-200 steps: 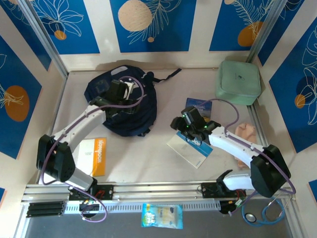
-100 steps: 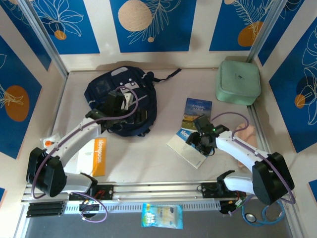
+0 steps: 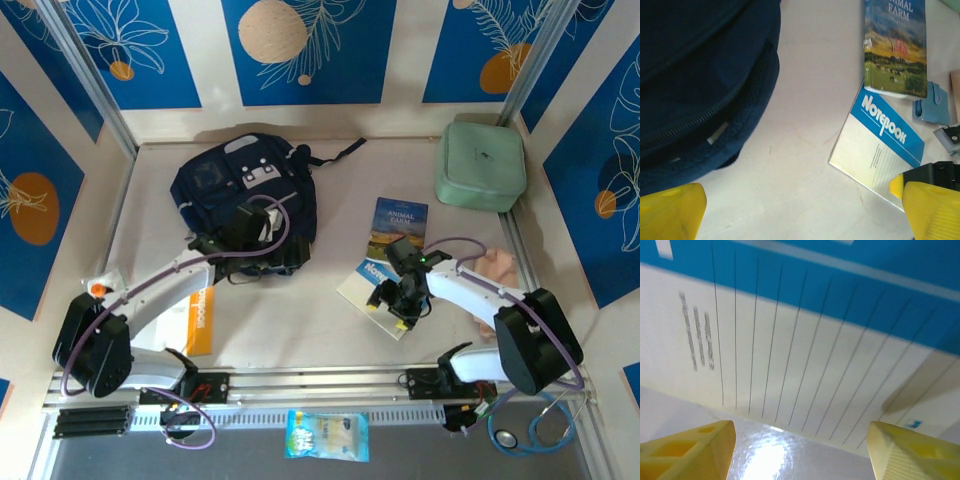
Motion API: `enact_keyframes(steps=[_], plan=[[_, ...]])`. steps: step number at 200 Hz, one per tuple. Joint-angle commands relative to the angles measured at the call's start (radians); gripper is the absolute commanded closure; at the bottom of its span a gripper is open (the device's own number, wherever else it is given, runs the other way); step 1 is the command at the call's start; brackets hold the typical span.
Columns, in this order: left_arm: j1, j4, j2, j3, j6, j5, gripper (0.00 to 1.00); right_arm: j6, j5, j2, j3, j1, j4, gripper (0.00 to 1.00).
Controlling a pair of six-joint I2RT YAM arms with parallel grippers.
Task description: Pack the student bag
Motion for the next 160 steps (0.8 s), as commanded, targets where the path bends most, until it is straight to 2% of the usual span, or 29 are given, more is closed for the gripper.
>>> enact_keyframes(steps=[1, 33, 54, 90, 125, 147, 160], plan=[[-0.026, 0.031, 0.021, -0.022, -0.048, 0.031, 0.0, 0.008, -0.173, 0.024, -0.016, 0.023, 0.044, 0.29], [-0.062, 0.072, 0.049, -0.047, -0.095, 0.037, 0.0, -0.001, -0.262, 0.064, 0.017, 0.034, 0.162, 0.31], [-0.081, 0.089, 0.063, -0.049, -0.111, 0.033, 0.0, -0.051, -0.182, 0.042, 0.073, 0.023, 0.088, 0.31], [-0.102, 0.097, 0.089, -0.042, -0.117, 0.041, 0.0, -0.153, -0.076, -0.006, 0.084, -0.103, 0.009, 0.31], [-0.133, 0.134, 0.13, -0.031, -0.14, 0.059, 0.0, -0.261, 0.026, 0.087, 0.125, -0.197, 0.011, 0.3], [-0.15, 0.138, 0.153, -0.019, -0.143, 0.062, 0.0, -0.293, 0.07, 0.139, 0.142, -0.209, 0.027, 0.26], [-0.159, 0.139, 0.162, -0.017, -0.145, 0.066, 0.0, -0.306, 0.056, 0.157, 0.138, -0.204, 0.036, 0.25]])
